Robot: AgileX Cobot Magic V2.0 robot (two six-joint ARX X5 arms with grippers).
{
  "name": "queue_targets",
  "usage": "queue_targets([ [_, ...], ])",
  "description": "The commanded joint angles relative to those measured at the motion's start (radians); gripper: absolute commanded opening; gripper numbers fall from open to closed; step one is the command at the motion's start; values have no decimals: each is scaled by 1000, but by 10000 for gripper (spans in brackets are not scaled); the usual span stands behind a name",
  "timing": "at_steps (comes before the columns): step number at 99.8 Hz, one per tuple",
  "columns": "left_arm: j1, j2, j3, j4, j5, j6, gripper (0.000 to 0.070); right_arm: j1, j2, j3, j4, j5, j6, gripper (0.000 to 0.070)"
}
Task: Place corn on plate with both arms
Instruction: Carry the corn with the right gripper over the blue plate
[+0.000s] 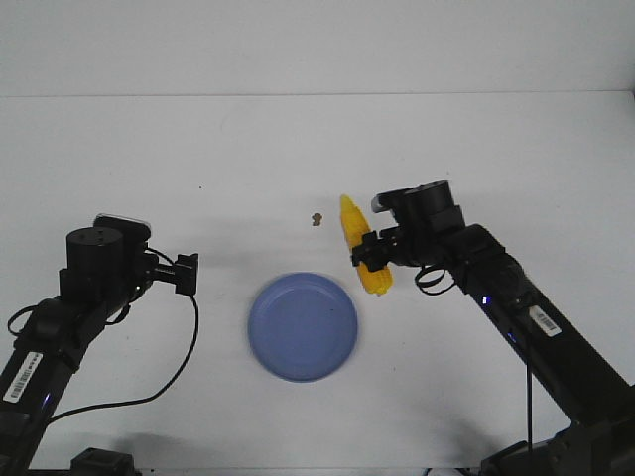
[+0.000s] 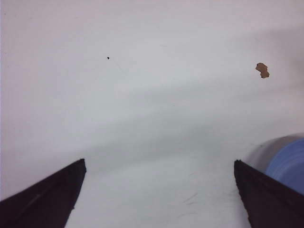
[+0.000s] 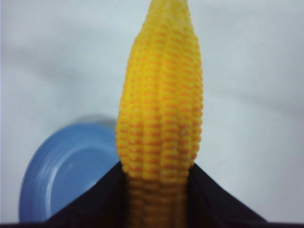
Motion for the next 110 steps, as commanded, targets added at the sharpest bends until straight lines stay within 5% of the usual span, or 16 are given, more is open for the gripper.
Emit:
queue_targets([
  [1, -3, 11, 17, 5, 2, -2, 638, 57, 5, 2, -2, 31, -19, 84],
  [34, -3, 11, 17, 5, 2, -3, 638, 346, 9, -4, -3, 258, 31, 84],
  [110, -3, 11, 17, 5, 2, -17, 638, 423, 49, -40, -63, 338, 57, 84],
])
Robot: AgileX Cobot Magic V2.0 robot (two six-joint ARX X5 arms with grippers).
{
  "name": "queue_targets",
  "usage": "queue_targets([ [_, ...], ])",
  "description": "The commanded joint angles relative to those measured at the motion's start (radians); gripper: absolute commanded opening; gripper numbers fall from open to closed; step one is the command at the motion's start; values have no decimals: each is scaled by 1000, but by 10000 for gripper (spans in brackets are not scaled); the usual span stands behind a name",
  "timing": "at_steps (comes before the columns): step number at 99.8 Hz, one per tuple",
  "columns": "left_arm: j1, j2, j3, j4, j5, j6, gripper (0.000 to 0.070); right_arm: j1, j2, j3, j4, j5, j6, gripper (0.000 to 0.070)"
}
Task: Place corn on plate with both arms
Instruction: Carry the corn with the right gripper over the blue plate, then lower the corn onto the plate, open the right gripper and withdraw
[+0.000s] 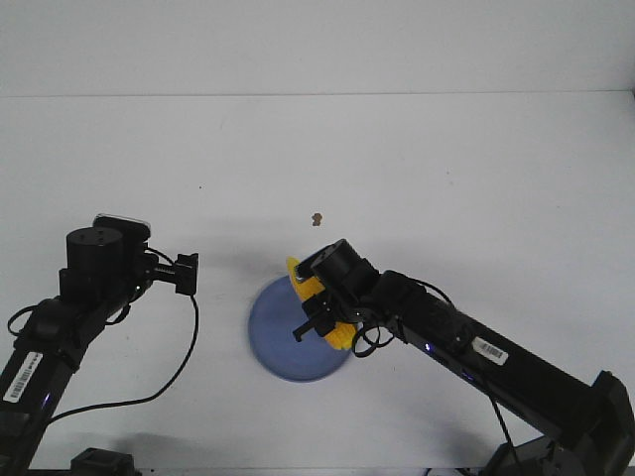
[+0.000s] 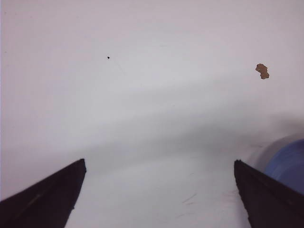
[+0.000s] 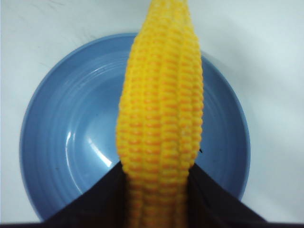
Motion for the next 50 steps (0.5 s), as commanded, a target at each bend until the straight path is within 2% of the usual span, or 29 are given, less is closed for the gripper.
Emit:
queue_targets([
  [1, -3, 11, 17, 5, 2, -9, 638, 11, 20, -10, 19, 2, 11, 84],
  [38, -3, 11, 17, 5, 2, -9, 638, 13, 20, -60, 45, -5, 15, 94],
  [42, -3, 11, 17, 5, 2, -9, 638, 13, 20, -60, 45, -5, 15, 119],
  [50, -3, 11, 17, 5, 2, -9, 638, 13, 20, -60, 47, -5, 16, 231],
])
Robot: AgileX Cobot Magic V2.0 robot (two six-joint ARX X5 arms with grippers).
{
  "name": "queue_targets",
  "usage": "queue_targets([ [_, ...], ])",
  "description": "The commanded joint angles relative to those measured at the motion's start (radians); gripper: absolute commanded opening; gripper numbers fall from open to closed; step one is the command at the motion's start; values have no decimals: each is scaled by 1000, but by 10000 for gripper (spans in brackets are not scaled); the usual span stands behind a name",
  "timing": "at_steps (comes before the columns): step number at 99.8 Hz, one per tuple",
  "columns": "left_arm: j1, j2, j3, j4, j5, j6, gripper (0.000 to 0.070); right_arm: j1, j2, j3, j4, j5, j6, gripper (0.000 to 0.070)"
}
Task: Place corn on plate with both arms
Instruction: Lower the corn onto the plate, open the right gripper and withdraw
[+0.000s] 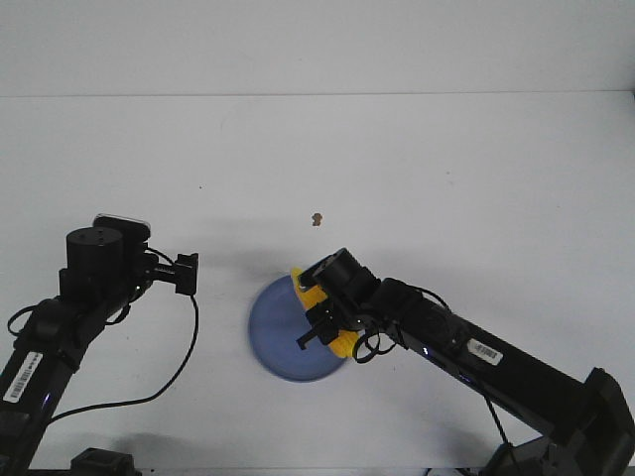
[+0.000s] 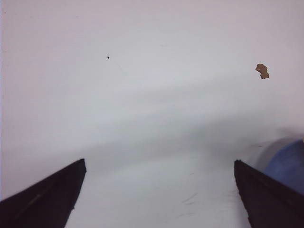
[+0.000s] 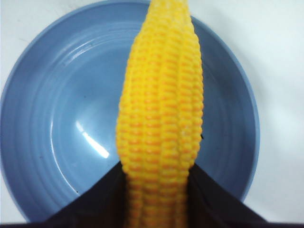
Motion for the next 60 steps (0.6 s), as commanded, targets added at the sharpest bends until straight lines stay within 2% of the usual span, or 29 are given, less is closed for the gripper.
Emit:
queue_targets([
  [1, -3, 11, 17, 5, 2, -8, 638, 12, 20, 11, 11, -1, 15, 250],
  [9, -3, 11, 17, 5, 2, -8, 638, 12, 20, 11, 11, -1, 15, 408],
  [15, -3, 11, 17, 5, 2, -8, 638, 12, 20, 11, 12, -1, 15, 466],
  [34, -3, 11, 17, 5, 2, -8, 638, 12, 20, 11, 29, -1, 21, 495],
  [60, -3, 10, 17, 6, 2, -8, 636, -5, 6, 12, 81, -1, 21, 495],
])
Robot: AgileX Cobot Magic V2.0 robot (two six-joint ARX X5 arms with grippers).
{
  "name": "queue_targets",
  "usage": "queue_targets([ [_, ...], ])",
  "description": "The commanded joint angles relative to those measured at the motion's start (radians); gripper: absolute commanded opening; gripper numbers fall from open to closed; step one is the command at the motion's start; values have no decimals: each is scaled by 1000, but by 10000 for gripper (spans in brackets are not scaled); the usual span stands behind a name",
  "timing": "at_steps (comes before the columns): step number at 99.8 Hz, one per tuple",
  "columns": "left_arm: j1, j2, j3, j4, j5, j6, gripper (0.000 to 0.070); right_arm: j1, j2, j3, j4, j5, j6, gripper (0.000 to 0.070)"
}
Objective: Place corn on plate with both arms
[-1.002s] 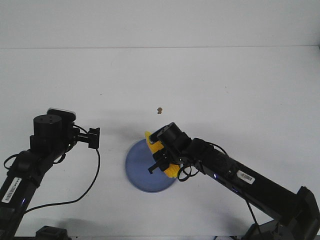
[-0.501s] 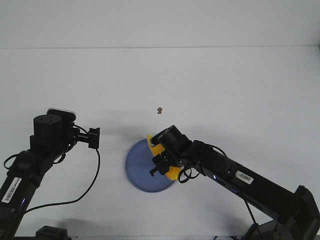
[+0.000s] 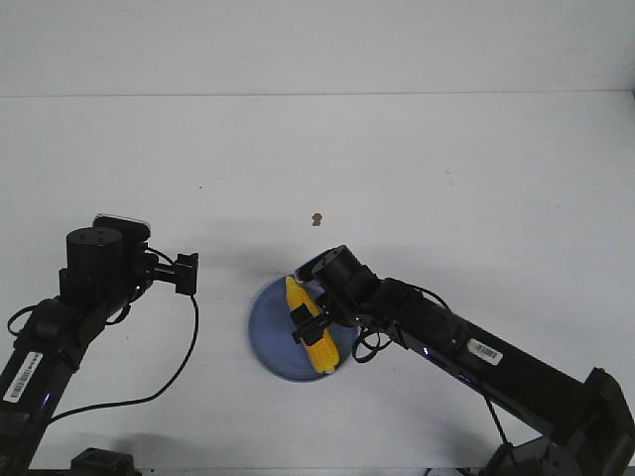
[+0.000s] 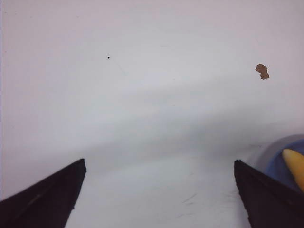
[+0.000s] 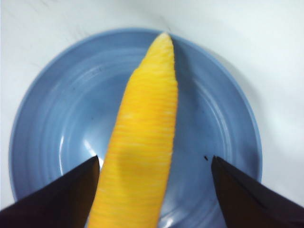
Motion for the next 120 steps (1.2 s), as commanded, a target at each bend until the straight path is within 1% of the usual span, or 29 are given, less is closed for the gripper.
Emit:
queue_targets([
  [1, -3, 10, 17, 5, 2, -6, 636, -5, 3, 12, 12, 0, 6, 495],
  [18, -3, 10, 17, 11, 2, -6, 636, -74, -74, 12, 33, 10, -25, 495],
  [33, -3, 9, 17, 11, 2, -10, 636, -179, -193, 12, 52, 57, -92, 495],
  [49, -2, 0, 17, 14, 2, -17, 636, -344, -331, 11, 25, 64, -143, 495],
  [65, -2, -18, 17, 28, 1, -18, 635, -529, -465, 10, -34, 69, -190, 495],
  [77, -2, -35, 17, 28, 1, -37, 630, -657, -567, -2, -69, 67, -219, 495],
  [93, -2, -79, 6, 28, 1, -47, 624, -740, -729, -98, -30, 67, -219, 495],
  [105, -2, -143, -19, 44, 1, -48, 624, -745, -859, -213, 20, 67, -218, 495],
  [120, -2, -261, -112, 116, 1, -61, 624, -745, -1032, -371, 51, 68, -212, 495],
])
